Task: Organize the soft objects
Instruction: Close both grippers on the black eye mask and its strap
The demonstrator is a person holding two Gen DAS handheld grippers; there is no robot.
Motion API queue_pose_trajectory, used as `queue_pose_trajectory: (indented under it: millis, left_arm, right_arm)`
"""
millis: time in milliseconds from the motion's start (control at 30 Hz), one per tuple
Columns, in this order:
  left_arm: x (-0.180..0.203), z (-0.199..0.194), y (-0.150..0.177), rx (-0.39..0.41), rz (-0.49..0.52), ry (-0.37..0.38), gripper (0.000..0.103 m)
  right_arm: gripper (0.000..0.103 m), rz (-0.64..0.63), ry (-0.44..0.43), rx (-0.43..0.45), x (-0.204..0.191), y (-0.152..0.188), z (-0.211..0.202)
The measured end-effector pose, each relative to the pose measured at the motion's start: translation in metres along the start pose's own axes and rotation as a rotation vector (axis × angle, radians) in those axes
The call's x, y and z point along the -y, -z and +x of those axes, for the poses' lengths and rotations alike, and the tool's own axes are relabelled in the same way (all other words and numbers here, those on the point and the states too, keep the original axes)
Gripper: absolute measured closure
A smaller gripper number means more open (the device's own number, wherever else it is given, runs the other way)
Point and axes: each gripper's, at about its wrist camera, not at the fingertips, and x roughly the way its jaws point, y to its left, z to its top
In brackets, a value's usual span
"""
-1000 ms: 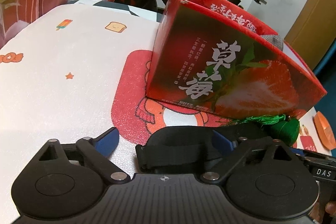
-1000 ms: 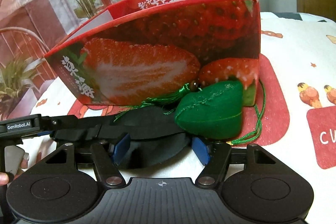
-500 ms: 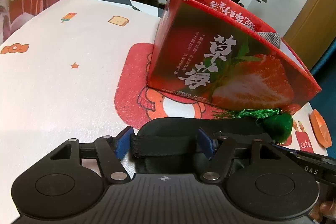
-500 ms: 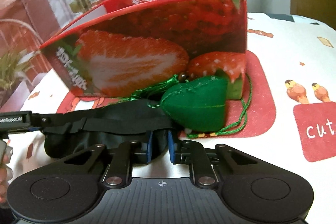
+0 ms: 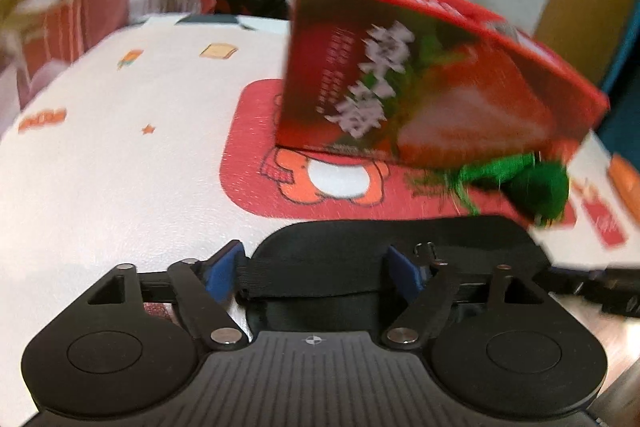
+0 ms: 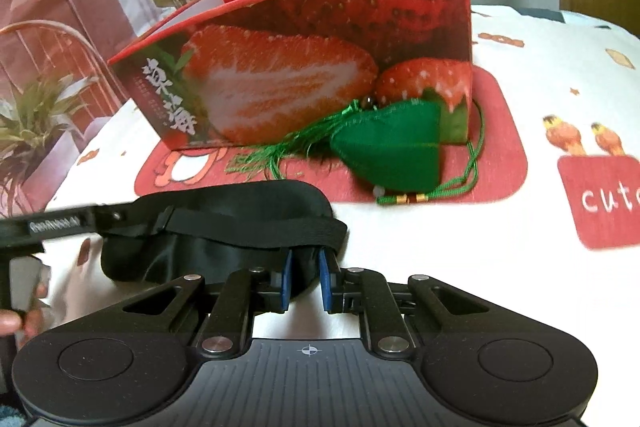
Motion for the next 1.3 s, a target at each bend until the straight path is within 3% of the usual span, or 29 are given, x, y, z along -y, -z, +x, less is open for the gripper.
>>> queue_pose_trajectory:
  millis: [67,433,633,933,1067,1300]
  left_arm:
    - [0.006,0.0,0.005,0.015,0.051,-0.02,0.019]
    - [0.003,-0.005,0.014,0.058,0.072,-0.004,0.018]
    - [0.005,-0.004,0.015,0.058,0.078,-0.004,0.016]
    - [0.005,-0.003,0.015,0.061,0.08,-0.003,0.016]
    - [0.005,-0.003,0.016,0.061,0.079,-0.003,0.016]
    - [0.0,-0.004,0.012,0.055,0.057,0.02,0.015]
  right_arm:
    - [0.088,0.008,-0.003,0.009,0.0,0.006,-0.004]
    - [0.077,0.019,0.013,0.126,0.004,0.012,-0.024]
    - [0.077,0.049,0.048,0.121,0.012,0.008,-0.01]
    - [0.075,0.144,-0.027,0.117,0.011,0.005,0.007]
    - [0.093,0.163,-0.046,0.144,0.014,0.005,0.005]
    - [0.095,0.094,-0.03,0.169,0.01,0.008,-0.002]
